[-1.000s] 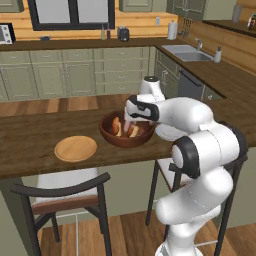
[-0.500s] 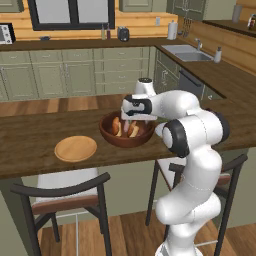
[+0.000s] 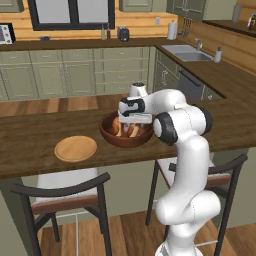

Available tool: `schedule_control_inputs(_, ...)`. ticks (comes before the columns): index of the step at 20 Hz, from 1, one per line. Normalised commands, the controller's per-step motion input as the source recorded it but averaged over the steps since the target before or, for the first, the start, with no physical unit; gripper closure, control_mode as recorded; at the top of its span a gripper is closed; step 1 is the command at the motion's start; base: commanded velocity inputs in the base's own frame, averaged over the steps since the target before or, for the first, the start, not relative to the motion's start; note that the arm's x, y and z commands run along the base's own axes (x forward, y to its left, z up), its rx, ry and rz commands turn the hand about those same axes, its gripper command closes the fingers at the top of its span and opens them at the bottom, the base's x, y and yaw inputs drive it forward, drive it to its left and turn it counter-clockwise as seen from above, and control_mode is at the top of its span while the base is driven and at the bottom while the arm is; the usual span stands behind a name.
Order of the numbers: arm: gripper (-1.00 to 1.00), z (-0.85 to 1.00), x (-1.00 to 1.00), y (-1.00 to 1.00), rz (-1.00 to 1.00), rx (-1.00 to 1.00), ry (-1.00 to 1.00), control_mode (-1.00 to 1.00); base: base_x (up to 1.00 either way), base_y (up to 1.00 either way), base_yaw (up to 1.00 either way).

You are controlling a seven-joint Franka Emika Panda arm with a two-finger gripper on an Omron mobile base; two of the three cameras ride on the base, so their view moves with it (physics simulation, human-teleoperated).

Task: Place one bun and one sausage from the bowl on each plate.

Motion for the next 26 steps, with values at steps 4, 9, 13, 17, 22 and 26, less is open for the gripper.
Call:
schedule_control_inputs(4,-1.0,-0.4,0.32,0.05,0.0,0.0,0.08,-1.0,0.0,0.0,0.0)
schedule_control_inputs(9,-1.0,-0.3,0.26,0.01,0.0,0.0,0.06,-1.0,0.0,0.0,0.0)
schedule_control_inputs(13,-1.0,-0.16,0.01,0.0,0.0,0.0,0.03,-1.0,0.0,0.0,0.0)
schedule_control_inputs(17,-1.0,-0.01,0.0,0.0,0.0,0.0,0.0,-1.0,0.0,0.0,0.0)
schedule_control_inputs(22,1.0,0.0,0.0,0.0,0.0,0.0,0.0,-1.0,0.0,0.0,0.0)
schedule_control_inputs(26,1.0,0.0,0.0,0.0,0.0,0.0,0.0,-1.0,0.0,0.0,0.0)
